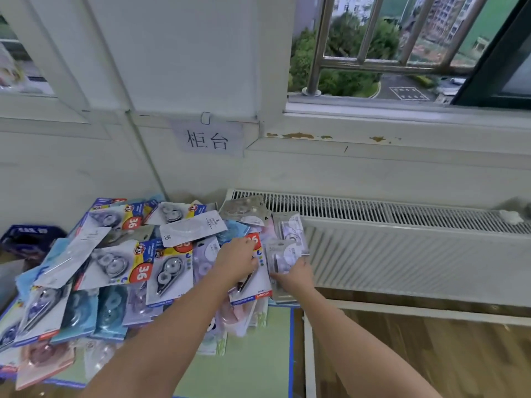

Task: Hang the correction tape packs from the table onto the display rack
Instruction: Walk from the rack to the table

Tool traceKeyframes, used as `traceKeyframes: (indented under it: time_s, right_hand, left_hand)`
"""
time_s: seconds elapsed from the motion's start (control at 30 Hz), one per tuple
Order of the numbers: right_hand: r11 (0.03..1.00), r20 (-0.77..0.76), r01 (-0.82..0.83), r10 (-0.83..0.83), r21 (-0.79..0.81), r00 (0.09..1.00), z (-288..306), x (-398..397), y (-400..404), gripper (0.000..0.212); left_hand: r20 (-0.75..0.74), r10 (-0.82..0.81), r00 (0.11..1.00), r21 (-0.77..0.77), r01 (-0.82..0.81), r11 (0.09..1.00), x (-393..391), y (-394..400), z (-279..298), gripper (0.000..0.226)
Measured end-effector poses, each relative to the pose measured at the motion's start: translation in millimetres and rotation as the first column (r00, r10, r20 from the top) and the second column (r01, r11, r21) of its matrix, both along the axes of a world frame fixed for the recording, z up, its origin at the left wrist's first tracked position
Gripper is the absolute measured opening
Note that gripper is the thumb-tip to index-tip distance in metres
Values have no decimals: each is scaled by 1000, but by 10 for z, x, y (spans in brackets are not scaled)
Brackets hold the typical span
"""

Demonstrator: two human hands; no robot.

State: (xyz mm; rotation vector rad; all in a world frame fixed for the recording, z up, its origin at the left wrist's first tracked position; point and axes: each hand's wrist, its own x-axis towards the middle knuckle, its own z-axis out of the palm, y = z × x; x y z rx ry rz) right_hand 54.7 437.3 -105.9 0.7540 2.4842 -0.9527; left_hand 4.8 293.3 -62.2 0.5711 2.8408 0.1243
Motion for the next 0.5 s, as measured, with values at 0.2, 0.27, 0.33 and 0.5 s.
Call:
traceKeyframes:
  time_s: [0.2,0.27,0.33,0.5]
  right_hand:
    - [999,-6,11,-11,51,1000,-109,4,-36,100]
    - [998,-20,34,-34,52,999,-104,7,-23,96]
    - [998,-26,55,-54,42,998,-105,6,-4,92]
    - [997,-52,79,-78,14,996,-123,6,44,82]
  left_hand:
    - [32,56,998,-45,-55,997,-87,-84,-52,35]
    - [42,73,996,-48,-71,996,-98,-134,-76,39]
    - [38,81,996,-37,-80,996,-109,-181,-106,43]
    - [11,87,996,-29,-87,996,-64,-215,-112,47]
